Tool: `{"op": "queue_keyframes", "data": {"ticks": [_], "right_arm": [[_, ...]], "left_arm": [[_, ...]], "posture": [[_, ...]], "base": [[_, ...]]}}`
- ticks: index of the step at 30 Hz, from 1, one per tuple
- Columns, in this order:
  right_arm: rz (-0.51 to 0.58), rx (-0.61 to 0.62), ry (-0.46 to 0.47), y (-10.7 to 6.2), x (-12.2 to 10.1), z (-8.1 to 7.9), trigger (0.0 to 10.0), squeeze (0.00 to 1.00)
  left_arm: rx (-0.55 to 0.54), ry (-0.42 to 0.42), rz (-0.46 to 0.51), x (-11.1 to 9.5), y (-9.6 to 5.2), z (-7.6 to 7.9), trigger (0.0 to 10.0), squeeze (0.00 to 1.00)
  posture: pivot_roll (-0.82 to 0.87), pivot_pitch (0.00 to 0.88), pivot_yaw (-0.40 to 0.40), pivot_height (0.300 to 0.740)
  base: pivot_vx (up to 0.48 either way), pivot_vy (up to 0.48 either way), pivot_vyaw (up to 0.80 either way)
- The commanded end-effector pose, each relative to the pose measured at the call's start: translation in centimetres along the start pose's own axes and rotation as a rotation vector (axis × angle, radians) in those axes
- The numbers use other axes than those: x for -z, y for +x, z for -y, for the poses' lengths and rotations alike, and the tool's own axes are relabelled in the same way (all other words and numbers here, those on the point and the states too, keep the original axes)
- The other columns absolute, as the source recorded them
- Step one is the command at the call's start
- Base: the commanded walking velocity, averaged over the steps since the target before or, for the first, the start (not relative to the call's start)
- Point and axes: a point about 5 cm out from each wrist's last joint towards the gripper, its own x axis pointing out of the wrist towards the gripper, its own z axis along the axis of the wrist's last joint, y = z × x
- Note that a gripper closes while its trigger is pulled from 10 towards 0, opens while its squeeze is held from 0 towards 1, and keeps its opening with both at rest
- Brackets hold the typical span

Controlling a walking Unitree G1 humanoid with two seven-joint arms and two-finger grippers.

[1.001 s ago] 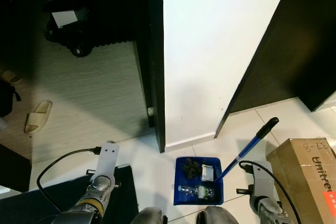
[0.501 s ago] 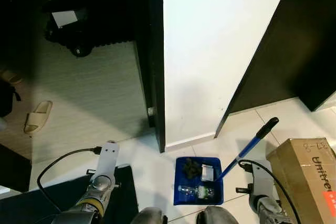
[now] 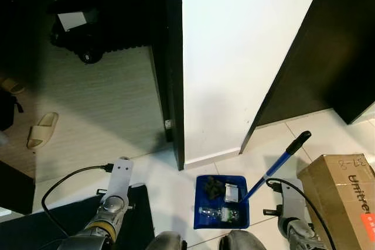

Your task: Sweep floor

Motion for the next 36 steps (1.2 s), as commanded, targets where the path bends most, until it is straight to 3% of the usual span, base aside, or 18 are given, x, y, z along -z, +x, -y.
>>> {"op": "queue_keyframes", "data": {"ticks": [1,16,36], "right_arm": [[0.001,0.011,0.011,-0.1,0.1,0.3,10.0,0.0],[0.014,0.011,0.008,-0.1,0.0,0.6,10.0,0.0],[0.032,-0.003,0.009,0.0,-0.4,-0.4,10.0,0.0]], "left_arm": [[0.002,0.029,-0.026,0.4,0.0,0.1,10.0,0.0],[0.004,0.031,-0.027,0.4,0.0,0.1,10.0,0.0],[0.006,0.03,-0.025,0.4,0.0,0.2,10.0,0.0]], "posture": [[0.07,0.0,-0.023,0.74],[0.07,0.0,-0.022,0.74],[0.07,0.0,-0.024,0.74]], "base": [[0.0,0.0,0.0],[0.0,0.0,0.0],[0.0,0.0,0.0]]}}
